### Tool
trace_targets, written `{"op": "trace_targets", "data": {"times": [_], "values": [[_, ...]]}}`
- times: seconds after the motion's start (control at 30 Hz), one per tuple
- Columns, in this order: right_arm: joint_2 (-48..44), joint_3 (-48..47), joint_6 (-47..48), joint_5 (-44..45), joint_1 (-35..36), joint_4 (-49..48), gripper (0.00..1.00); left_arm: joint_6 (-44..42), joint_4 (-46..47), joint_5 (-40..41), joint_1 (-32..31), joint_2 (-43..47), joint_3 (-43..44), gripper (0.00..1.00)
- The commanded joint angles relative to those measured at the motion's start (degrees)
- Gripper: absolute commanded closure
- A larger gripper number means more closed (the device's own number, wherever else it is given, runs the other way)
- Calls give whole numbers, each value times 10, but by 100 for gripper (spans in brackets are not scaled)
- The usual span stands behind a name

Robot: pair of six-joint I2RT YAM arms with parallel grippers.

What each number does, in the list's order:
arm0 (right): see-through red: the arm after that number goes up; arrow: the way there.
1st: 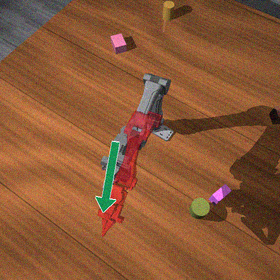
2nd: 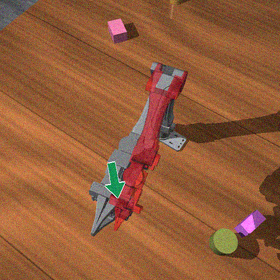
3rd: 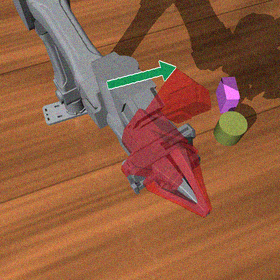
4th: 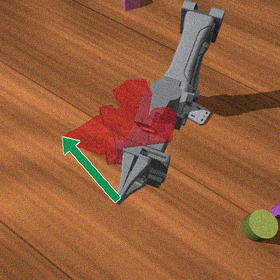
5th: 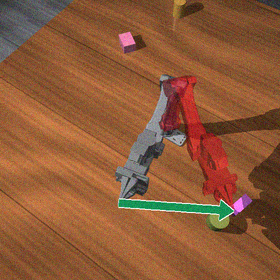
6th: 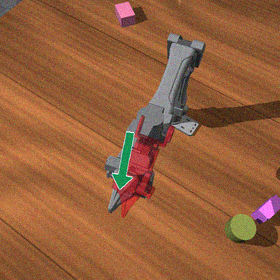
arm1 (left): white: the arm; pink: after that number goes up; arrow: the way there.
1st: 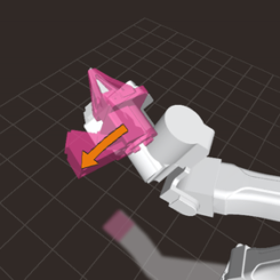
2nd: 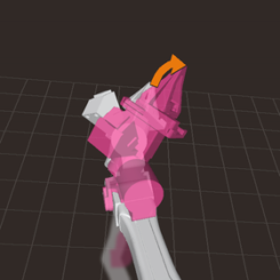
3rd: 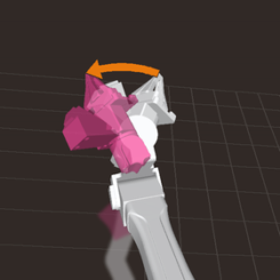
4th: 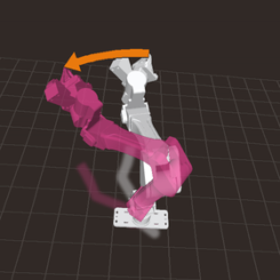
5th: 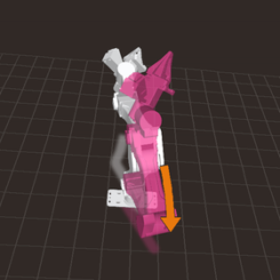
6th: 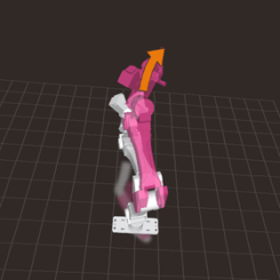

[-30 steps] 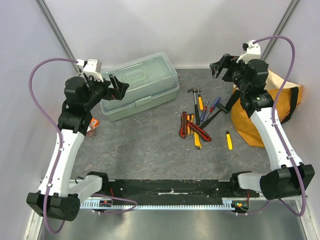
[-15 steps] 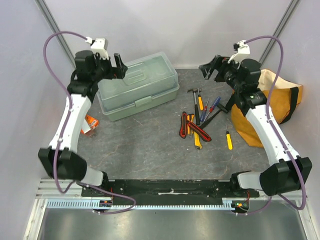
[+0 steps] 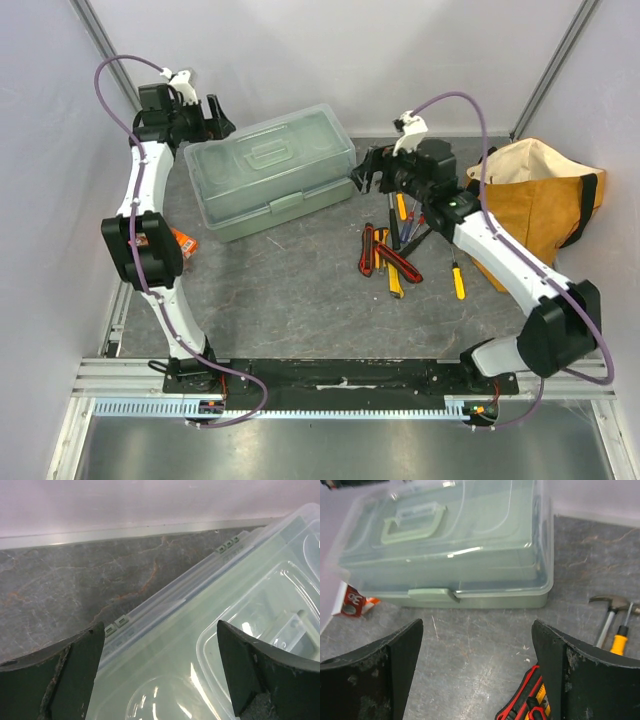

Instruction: Pack the tool kit

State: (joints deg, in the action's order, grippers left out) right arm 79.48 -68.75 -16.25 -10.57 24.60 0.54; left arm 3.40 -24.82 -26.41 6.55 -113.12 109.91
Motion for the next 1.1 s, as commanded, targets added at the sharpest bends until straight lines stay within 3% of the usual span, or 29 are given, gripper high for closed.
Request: {"op": "trace_targets", "data": {"times": [0.0,0.27,0.63,0.9,1.07], "values": [[53,4,11,37,30,-21,4,-33,-25,-103,23,-4,33,3],[164,-43,-24,-3,48,-52,6,-33,-70,-201,32,3,-16,6],[277,-99,-83,-14,48,-135,9,1,-52,-195,31,79,-173,18],[319,-105,-149,0,48,-186,9,63,36,-194,28,217,-375,23],[309,-87,-158,-11,48,-198,14,192,150,-210,26,342,-557,25]]}}
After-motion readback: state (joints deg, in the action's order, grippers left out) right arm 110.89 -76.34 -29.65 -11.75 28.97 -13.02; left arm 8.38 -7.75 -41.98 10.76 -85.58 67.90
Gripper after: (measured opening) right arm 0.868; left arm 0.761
